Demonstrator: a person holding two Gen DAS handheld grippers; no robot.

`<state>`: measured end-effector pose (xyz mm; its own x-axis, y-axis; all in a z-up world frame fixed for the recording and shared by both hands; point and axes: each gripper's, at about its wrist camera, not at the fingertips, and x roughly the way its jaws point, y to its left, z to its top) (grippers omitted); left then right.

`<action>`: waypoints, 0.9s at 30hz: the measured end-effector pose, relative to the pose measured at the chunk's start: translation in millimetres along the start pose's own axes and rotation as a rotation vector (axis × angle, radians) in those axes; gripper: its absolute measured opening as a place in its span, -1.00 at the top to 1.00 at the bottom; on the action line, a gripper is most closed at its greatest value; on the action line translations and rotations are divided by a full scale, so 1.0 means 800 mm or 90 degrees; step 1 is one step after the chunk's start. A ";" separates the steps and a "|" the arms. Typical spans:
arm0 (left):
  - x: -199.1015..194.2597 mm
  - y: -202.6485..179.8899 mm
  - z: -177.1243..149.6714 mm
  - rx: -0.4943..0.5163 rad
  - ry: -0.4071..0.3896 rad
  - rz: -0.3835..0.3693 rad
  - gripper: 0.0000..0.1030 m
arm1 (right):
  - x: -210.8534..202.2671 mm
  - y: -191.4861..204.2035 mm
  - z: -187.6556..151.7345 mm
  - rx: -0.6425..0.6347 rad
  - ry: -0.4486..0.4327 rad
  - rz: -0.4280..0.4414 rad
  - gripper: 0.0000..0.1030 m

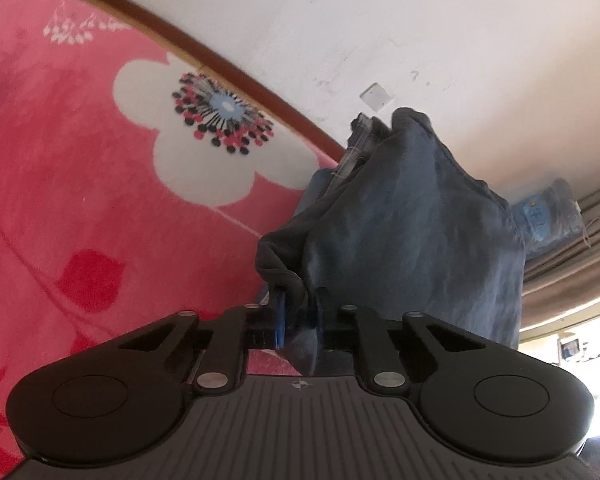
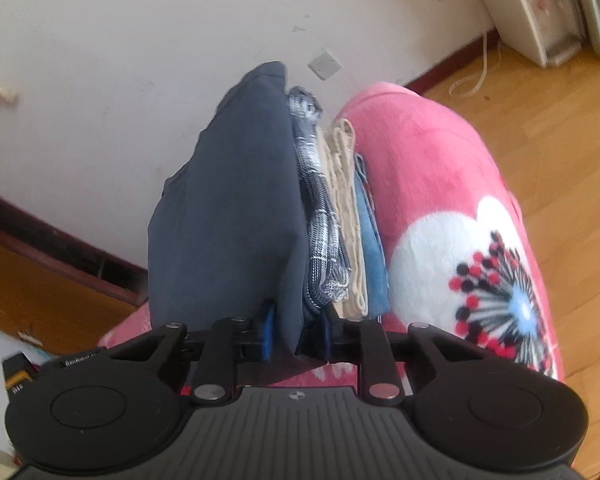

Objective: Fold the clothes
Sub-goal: 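Close both grippers on the edge of the dark pants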

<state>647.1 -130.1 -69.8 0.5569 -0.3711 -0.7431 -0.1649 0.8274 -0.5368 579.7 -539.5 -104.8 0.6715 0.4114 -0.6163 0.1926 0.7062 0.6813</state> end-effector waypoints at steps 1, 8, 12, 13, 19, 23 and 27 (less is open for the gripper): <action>-0.001 -0.002 0.000 0.003 -0.003 0.001 0.82 | -0.001 0.004 0.001 -0.011 -0.003 -0.003 0.59; -0.004 -0.005 -0.005 0.013 -0.016 0.005 0.85 | -0.011 0.023 0.007 -0.032 0.005 -0.025 0.60; -0.008 -0.007 0.001 0.010 -0.028 -0.003 0.86 | -0.017 0.047 0.017 -0.091 -0.016 -0.033 0.61; -0.008 -0.007 0.002 0.007 -0.033 -0.005 0.86 | -0.017 0.053 0.021 -0.103 -0.020 -0.034 0.62; -0.013 -0.008 0.008 -0.001 -0.057 -0.018 0.87 | -0.008 0.071 0.041 -0.114 -0.046 -0.016 0.66; -0.007 -0.003 -0.002 0.015 -0.047 -0.010 0.87 | -0.005 0.064 0.035 -0.119 -0.050 -0.019 0.66; -0.002 0.000 -0.014 0.036 -0.039 -0.008 0.86 | 0.005 0.039 0.021 -0.106 -0.019 -0.045 0.65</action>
<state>637.3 -134.3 -72.6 0.6072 -0.3572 -0.7097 -0.1121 0.8458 -0.5215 600.4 -525.2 -79.3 0.6817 0.3423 -0.6466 0.1203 0.8193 0.5606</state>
